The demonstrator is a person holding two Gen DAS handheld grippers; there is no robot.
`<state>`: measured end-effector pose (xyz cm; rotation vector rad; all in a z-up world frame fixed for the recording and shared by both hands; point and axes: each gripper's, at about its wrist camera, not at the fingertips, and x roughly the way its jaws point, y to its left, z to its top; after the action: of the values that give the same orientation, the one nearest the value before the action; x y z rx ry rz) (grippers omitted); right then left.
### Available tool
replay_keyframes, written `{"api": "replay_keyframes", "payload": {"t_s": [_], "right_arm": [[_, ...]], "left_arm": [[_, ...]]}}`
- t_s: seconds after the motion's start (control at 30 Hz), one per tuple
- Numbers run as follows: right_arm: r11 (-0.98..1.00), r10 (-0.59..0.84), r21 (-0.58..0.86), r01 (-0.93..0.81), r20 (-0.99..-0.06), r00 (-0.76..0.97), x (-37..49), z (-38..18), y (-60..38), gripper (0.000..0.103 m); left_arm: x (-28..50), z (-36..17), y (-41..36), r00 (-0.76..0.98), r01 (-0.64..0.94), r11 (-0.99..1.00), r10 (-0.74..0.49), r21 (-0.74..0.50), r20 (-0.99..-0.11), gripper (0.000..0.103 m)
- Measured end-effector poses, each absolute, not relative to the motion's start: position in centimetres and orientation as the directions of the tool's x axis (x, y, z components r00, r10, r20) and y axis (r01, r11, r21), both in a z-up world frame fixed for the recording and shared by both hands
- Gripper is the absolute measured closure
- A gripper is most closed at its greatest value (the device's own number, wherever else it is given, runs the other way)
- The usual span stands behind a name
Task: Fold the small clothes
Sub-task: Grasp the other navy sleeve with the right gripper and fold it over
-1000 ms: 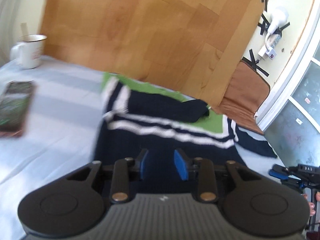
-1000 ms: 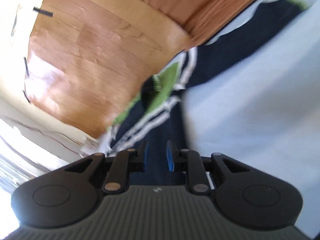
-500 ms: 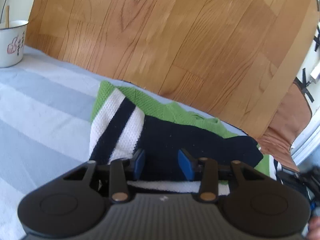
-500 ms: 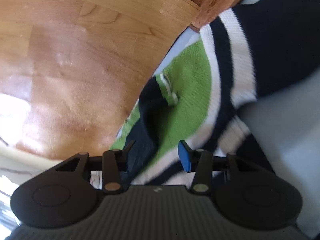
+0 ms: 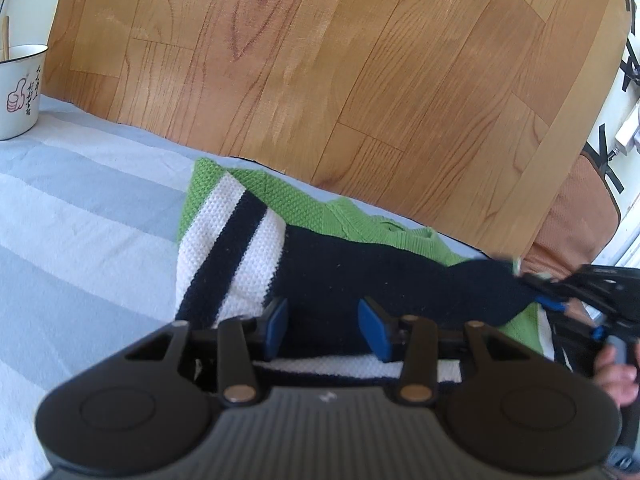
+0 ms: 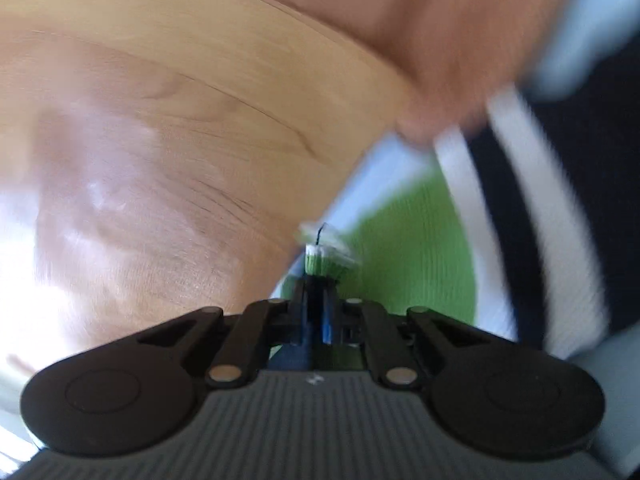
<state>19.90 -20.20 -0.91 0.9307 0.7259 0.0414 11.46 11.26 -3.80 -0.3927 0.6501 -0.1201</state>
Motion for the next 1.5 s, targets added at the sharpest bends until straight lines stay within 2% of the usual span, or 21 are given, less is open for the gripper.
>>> {"api": "replay_keyframes", "payload": {"t_s": [0.07, 0.1, 0.17, 0.23, 0.3, 0.37, 0.5, 0.6, 0.87, 1.0, 1.13, 1.17, 1.23, 1.33, 1.5], "right_arm": [[0.745, 0.28, 0.633, 0.208, -0.581, 0.764, 18.6, 0.1, -19.3, 0.093], [0.772, 0.276, 0.599, 0.214, -0.619, 0.735, 18.3, -0.3, -19.1, 0.088], [0.762, 0.276, 0.588, 0.271, -0.674, 0.685, 17.8, -1.6, -20.2, 0.087], [0.678, 0.289, 0.662, 0.319, -0.64, 0.712, 16.5, -1.9, -22.9, 0.086], [0.637, 0.222, 0.682, 0.359, -0.609, 0.761, 13.9, -0.9, -25.9, 0.077], [0.61, 0.157, 0.697, 0.378, -0.573, 0.804, 10.9, 0.0, -29.3, 0.076], [0.545, -0.025, 0.679, 0.491, -0.572, 0.82, 4.7, 0.7, -36.6, 0.076], [0.446, -0.086, 0.693, 0.566, -0.597, 0.798, 2.1, 0.0, -41.0, 0.075], [0.359, -0.15, 0.683, 0.636, -0.631, 0.761, 2.2, -1.3, -44.6, 0.072], [0.345, -0.172, 0.698, 0.627, -0.61, 0.773, 3.7, -2.2, -44.7, 0.074], [0.367, -0.159, 0.699, 0.614, -0.603, 0.782, 5.1, -2.4, -45.3, 0.076], [0.387, -0.152, 0.685, 0.617, -0.613, 0.776, 5.8, -2.4, -45.2, 0.092], [0.406, -0.142, 0.679, 0.612, -0.615, 0.776, 6.4, -2.0, -44.3, 0.093], [0.537, -0.051, 0.698, 0.474, -0.534, 0.844, 7.9, 0.6, -40.5, 0.094], [0.743, 0.213, 0.655, 0.134, -0.422, 0.881, 13.6, 5.8, -29.6, 0.094]], "left_arm": [[11.5, -3.8, 11.2, 0.792, -0.012, 0.921, -0.229, -0.388, -0.567, 0.063], [11.5, -3.8, 11.2, 0.792, -0.011, 0.924, -0.226, -0.383, -0.567, 0.062], [11.4, -3.8, 11.0, 0.792, -0.005, 0.927, -0.225, -0.375, -0.568, 0.06], [11.4, -3.9, 10.9, 0.792, -0.004, 0.928, -0.224, -0.371, -0.568, 0.06], [11.4, -3.9, 11.0, 0.792, -0.004, 0.927, -0.226, -0.375, -0.567, 0.06], [11.4, -3.9, 11.0, 0.792, -0.003, 0.926, -0.228, -0.377, -0.567, 0.059], [11.4, -3.8, 10.8, 0.792, 0.005, 0.928, -0.231, -0.372, -0.566, 0.055], [11.3, -3.8, 10.6, 0.792, 0.008, 0.931, -0.229, -0.365, -0.566, 0.054], [11.3, -3.9, 10.6, 0.793, 0.011, 0.932, -0.228, -0.361, -0.565, 0.053], [11.3, -3.9, 10.5, 0.794, 0.014, 0.934, -0.227, -0.356, -0.564, 0.053], [11.2, -3.8, 10.4, 0.795, 0.019, 0.938, -0.225, -0.347, -0.564, 0.053], [11.2, -3.8, 10.4, 0.795, 0.022, 0.939, -0.225, -0.343, -0.564, 0.053], [11.0, -3.7, 10.4, 0.798, 0.032, 0.938, -0.232, -0.345, -0.557, 0.055], [10.7, -3.2, 10.9, 0.804, 0.052, 0.925, -0.262, -0.376, -0.534, 0.055], [9.7, -1.7, 12.7, 0.83, 0.076, 0.885, -0.312, -0.46, -0.462, 0.054]]}}
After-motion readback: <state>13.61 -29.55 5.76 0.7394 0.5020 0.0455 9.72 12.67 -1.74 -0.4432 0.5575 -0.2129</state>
